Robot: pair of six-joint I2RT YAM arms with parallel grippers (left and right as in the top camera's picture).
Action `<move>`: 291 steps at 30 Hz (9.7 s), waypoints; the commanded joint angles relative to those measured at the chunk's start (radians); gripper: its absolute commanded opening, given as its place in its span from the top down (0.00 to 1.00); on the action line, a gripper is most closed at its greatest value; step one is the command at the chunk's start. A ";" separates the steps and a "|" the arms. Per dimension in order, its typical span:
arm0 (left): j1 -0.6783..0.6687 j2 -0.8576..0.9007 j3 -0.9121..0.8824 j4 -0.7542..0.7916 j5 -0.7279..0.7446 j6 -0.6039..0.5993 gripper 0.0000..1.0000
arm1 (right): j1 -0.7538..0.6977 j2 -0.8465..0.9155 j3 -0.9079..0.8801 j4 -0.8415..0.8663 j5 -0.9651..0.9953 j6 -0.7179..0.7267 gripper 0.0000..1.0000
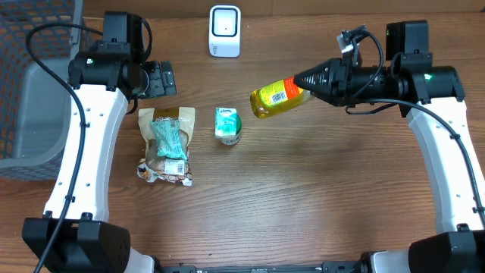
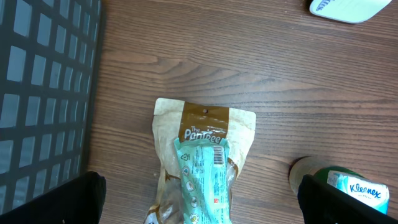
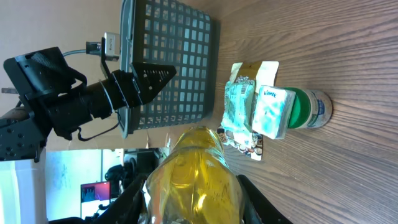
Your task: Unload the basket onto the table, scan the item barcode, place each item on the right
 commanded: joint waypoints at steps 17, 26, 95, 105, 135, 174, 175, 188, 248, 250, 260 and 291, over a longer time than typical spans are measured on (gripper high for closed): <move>-0.006 -0.003 0.021 0.002 -0.013 0.019 0.00 | -0.028 -0.012 0.026 0.140 -0.038 0.130 0.85; -0.006 -0.003 0.021 0.002 -0.013 0.019 0.00 | -0.099 -0.012 0.026 0.093 -0.039 0.134 0.86; -0.006 -0.003 0.021 0.002 -0.013 0.019 0.01 | 0.272 -0.012 0.023 -0.091 0.782 0.050 0.93; -0.006 -0.003 0.021 0.002 -0.013 0.019 0.00 | 0.405 -0.010 -0.031 -0.026 1.027 0.053 0.93; -0.006 -0.003 0.021 0.002 -0.013 0.019 0.01 | 0.433 -0.008 0.130 -0.038 1.059 -0.031 0.97; -0.006 -0.003 0.021 0.002 -0.013 0.019 0.00 | 0.428 0.485 0.390 0.647 1.137 -0.827 0.96; -0.006 -0.003 0.021 0.002 -0.013 0.019 0.00 | 0.431 0.504 0.390 0.669 1.139 -0.883 0.96; -0.006 -0.003 0.021 0.002 -0.013 0.019 0.00 | 0.472 0.672 0.390 1.055 1.268 -1.364 0.96; -0.006 -0.003 0.021 0.002 -0.013 0.019 0.01 | 0.397 0.472 0.390 0.401 1.680 -0.607 0.97; -0.006 -0.003 0.021 0.002 -0.013 0.019 0.00 | 0.359 0.448 0.390 0.278 1.627 -0.528 0.97; -0.006 -0.003 0.021 0.002 -0.013 0.019 0.01 | 0.080 0.399 0.390 -0.185 1.251 -0.387 0.96; -0.006 -0.003 0.021 0.002 -0.013 0.019 0.00 | -0.191 0.401 0.285 -0.272 1.079 -0.365 0.53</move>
